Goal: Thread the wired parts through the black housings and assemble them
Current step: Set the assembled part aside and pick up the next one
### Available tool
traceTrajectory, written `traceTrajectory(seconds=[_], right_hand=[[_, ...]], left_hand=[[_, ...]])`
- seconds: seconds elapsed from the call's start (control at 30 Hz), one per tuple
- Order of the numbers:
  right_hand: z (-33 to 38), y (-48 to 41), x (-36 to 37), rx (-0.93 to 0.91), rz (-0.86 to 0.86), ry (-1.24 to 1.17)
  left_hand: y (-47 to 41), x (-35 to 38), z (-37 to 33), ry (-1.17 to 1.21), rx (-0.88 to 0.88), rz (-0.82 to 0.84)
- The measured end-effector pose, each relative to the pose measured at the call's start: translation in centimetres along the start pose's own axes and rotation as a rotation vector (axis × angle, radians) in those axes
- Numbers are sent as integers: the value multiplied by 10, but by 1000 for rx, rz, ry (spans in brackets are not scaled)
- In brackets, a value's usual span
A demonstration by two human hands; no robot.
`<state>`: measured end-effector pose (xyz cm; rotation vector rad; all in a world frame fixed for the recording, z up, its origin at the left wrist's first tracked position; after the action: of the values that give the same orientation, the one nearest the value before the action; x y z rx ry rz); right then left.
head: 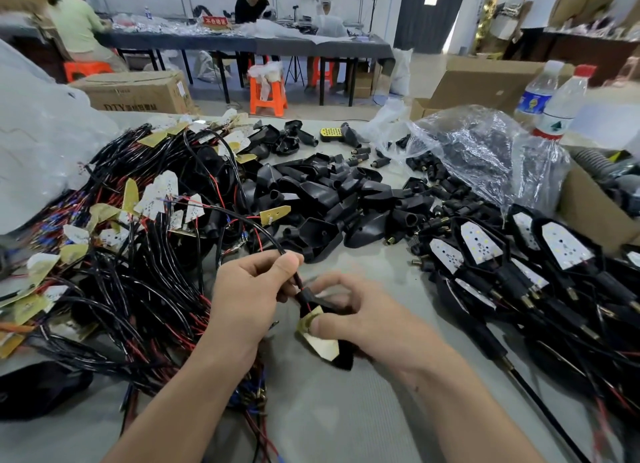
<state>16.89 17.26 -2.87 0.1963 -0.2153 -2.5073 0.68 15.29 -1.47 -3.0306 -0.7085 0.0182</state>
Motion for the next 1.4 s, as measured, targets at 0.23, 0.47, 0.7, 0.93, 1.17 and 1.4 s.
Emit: traceTrajectory(seconds=[0.23,0.47,0.7,0.93,1.17,1.4], right_hand=[[17,7,-13,-218,-439,571],[22,6,3,-273,-451,754],[16,6,10,-289,-459,740],[13,4,-2,-149,-392,384],[17,8,-1,-207,-507,631],[18,5,-13,-179,-475,342]], left_hand=[[0,-17,0,-52,21,-202],[0,-20,1,-61,10,-221],[-5,-20,5,-7,-41,-220],[-6,-11,5,84,-62,-148],[-4,8,8,-8,-55,131],[-6,8,10,79,-57,180]])
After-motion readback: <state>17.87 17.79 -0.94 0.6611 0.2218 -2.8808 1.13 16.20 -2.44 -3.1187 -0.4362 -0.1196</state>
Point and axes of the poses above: each hand's wrist, its own y-axis away from the middle knuckle, its own x-axis out of the palm, z = x × y, the point moved 6 cm from there along -y, towards the middle knuckle
